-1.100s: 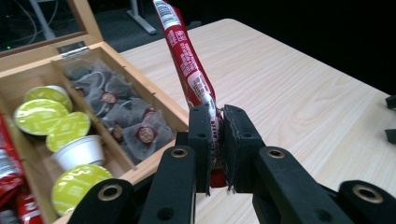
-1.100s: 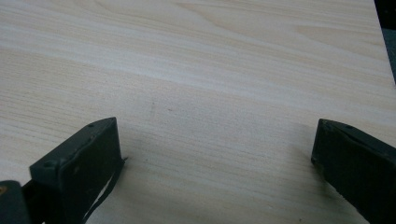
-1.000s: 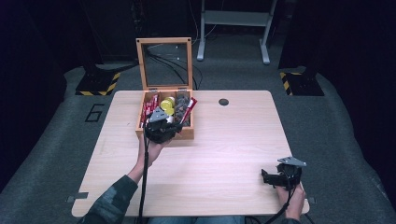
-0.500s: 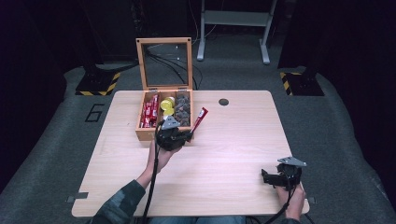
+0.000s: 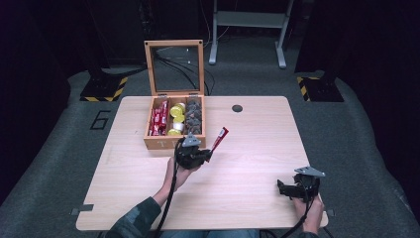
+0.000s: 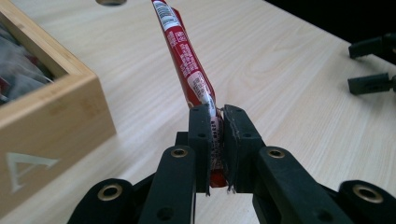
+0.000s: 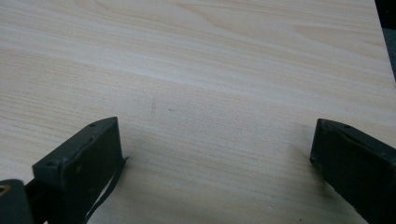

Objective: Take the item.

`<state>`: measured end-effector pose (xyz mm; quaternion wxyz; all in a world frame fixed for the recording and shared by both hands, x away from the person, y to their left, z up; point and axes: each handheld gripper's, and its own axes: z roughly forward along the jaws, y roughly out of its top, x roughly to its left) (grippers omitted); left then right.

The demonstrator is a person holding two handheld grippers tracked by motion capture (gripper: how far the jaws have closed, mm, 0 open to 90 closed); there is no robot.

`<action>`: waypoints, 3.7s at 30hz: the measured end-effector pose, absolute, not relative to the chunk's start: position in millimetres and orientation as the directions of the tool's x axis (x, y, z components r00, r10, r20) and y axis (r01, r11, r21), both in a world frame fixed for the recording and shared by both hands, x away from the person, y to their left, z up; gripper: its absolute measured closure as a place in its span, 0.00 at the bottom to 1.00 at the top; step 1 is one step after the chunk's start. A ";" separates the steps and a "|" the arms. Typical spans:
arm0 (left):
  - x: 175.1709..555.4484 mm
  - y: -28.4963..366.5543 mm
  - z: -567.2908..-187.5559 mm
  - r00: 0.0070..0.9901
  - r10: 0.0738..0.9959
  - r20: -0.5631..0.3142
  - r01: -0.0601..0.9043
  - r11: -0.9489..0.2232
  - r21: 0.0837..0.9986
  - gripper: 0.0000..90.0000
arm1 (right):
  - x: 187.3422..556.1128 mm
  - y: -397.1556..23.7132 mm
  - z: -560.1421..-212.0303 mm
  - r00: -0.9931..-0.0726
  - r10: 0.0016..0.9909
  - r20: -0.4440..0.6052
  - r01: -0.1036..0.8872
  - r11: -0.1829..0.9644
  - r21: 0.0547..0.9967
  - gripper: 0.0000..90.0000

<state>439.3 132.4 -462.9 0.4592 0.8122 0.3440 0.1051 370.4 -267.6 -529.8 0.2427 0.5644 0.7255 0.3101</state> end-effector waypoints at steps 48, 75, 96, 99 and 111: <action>426.5 112.8 -486.5 0.766 0.631 -0.117 0.468 -0.424 0.775 0.28 | 370.5 -267.7 -529.8 -0.245 0.969 -0.001 0.669 0.170 0.724 0.02; 403.9 195.6 -451.3 0.713 0.697 -0.071 0.467 -0.397 0.790 0.08 | 370.5 -267.8 -529.8 -0.245 0.969 0.000 0.669 0.169 0.723 0.02; 378.9 257.3 -448.3 0.638 0.769 -0.038 0.472 -0.352 0.808 0.05 | 370.5 -267.7 -529.8 -0.244 0.970 0.000 0.669 0.169 0.724 0.02; 372.7 266.1 -454.1 0.616 0.787 -0.040 0.483 -0.336 0.809 0.05 | 370.5 -267.7 -529.8 -0.244 0.970 -0.001 0.669 0.169 0.724 0.02; 351.2 297.0 -485.8 0.539 0.838 -0.082 0.546 -0.274 0.791 0.05 | 370.5 -267.7 -529.8 -0.244 0.970 -0.001 0.669 0.169 0.724 0.02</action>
